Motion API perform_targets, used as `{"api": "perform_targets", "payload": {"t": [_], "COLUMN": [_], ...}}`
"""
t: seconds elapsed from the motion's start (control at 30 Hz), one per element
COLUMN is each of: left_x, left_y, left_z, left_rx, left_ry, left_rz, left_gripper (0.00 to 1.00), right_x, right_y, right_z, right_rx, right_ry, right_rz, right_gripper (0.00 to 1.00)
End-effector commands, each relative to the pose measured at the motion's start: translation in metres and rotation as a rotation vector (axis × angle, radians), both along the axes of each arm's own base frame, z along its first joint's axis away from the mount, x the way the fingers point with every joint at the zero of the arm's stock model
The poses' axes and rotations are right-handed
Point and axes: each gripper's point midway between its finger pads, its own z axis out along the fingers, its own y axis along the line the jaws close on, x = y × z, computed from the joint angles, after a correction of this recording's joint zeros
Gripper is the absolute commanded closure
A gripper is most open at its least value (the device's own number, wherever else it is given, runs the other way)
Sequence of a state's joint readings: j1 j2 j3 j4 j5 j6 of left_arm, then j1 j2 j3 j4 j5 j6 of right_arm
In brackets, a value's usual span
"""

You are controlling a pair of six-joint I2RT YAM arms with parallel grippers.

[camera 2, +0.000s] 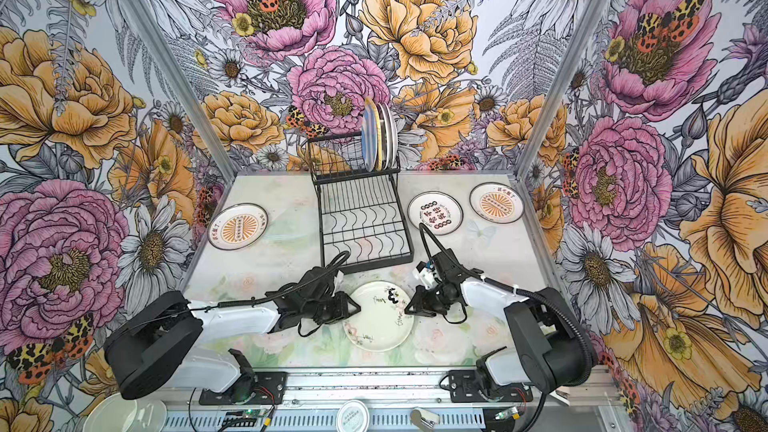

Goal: Load the plates into the dish rack
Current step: 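Lift the floral plate upright with the right gripper against the left gripper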

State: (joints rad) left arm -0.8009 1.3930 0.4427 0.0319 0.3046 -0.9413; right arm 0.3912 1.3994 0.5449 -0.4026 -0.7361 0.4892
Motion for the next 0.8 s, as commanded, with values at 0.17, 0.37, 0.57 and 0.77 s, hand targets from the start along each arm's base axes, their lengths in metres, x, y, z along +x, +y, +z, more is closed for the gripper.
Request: {"api": "perform_targets", "payload": {"t": [0.17,0.37,0.57,0.77], "left_x": [-0.016,-0.009,-0.004,-0.003], "left_y": [0.002,-0.002,-0.002,0.011], "left_z": [-0.006,0.007,0.019,0.017], "left_rx": [-0.001,-0.076,-0.12,-0.098], "left_ry": [0.071,0.052,0.03,0.034], "left_rz": [-0.002,0.033,0.048,0.079], "left_gripper": [0.82,0.93,1.0,0.66], "right_x": [0.011,0.012,0.015,0.018], "right_y": [0.019,0.02,0.023,0.024], "right_z": [0.03,0.037,0.045,0.06], "right_rx": [0.084,0.1,0.121,0.146], "right_ry": [-0.094,-0.107,-0.131,-0.17], "right_rz": [0.035,0.035,0.038,0.033], "right_gripper": [1.0,1.0,1.0,1.0]}}
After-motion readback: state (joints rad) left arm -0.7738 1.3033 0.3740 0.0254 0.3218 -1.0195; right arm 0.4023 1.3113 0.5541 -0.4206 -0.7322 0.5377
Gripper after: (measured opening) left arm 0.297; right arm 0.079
